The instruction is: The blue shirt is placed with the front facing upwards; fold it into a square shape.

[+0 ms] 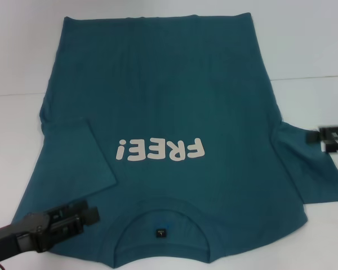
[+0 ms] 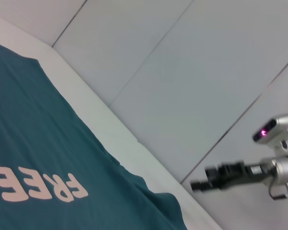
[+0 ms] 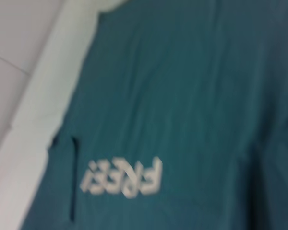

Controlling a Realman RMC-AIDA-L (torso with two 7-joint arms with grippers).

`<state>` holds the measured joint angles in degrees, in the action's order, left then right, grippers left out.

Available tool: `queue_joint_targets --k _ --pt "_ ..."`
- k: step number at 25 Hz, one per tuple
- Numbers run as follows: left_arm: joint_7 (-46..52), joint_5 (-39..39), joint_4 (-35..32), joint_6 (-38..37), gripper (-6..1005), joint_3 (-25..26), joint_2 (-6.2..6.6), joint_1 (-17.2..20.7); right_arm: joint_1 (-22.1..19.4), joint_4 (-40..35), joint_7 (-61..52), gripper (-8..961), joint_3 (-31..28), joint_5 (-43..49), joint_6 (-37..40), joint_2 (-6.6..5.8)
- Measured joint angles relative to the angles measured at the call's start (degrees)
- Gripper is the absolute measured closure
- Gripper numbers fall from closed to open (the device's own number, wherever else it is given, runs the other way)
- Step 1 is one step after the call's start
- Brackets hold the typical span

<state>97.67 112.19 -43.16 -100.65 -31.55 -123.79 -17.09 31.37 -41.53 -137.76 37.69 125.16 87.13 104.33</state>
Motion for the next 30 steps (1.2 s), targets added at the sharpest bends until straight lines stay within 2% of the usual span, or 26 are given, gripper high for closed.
queue_joint_targets --k 4,8,11,17,30 --pt "0.17 -0.12 -0.08 -0.08 400 0.44 0.03 -0.13 0.16 -4.20 -3.00 28 -3.29 9.24 5.20 -0.30" --pt "0.19 -0.13 0.03 -0.11 400 0.47 0.04 -0.26 0.41 -7.11 -4.83 28 -5.90 12.97 7.49 -0.37" --pt "0.19 -0.13 0.08 -0.12 400 0.54 0.04 -0.25 0.37 -7.09 -5.75 28 -6.37 14.81 4.93 -0.37" --pt "0.19 -0.14 0.21 -0.16 400 0.54 0.04 -0.23 0.28 -3.94 -5.62 29 -6.53 15.03 -2.57 0.81" --pt "0.08 -0.14 0.26 0.38 400 0.52 -0.05 -0.14 2.65 2.16 -4.73 28 -5.80 15.30 -10.59 2.17"
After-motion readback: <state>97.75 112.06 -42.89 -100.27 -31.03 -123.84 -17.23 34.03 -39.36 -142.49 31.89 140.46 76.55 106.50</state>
